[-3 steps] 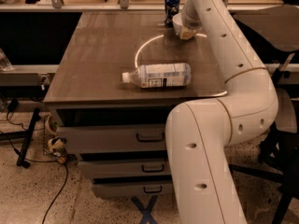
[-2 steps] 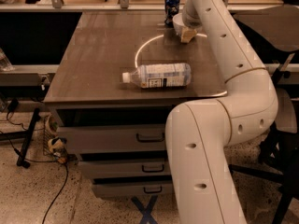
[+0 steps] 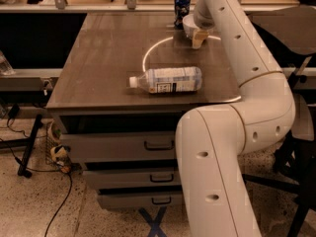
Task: Move white bowl near pepsi can
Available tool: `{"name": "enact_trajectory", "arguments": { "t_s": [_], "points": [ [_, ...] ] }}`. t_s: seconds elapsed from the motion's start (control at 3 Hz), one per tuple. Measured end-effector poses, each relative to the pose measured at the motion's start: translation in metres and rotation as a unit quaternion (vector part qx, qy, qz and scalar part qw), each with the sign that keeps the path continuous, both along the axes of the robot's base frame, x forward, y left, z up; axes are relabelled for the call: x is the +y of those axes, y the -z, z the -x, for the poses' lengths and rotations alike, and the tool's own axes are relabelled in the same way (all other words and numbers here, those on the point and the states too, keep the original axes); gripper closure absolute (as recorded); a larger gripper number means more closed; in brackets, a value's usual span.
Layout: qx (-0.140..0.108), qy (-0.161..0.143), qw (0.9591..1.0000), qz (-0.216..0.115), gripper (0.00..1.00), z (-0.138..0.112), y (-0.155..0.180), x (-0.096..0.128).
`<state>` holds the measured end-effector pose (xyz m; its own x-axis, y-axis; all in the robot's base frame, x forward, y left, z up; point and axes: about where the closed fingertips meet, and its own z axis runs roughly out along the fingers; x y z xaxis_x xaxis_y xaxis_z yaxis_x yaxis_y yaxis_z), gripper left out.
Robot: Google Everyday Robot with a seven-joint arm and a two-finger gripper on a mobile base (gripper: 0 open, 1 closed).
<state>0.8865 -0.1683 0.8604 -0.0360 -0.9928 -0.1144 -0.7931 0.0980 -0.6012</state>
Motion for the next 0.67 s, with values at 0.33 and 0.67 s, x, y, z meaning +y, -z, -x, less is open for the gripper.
{"name": "enact_trajectory", "arguments": {
  "t_s": [0.33, 0.67],
  "points": [
    [0.0, 0.0, 1.0, 0.0, 0.17, 0.0, -0.0012, -0.0001],
    [0.0, 0.0, 1.0, 0.0, 0.36, 0.002, -0.0047, 0.0002]
  ]
}}
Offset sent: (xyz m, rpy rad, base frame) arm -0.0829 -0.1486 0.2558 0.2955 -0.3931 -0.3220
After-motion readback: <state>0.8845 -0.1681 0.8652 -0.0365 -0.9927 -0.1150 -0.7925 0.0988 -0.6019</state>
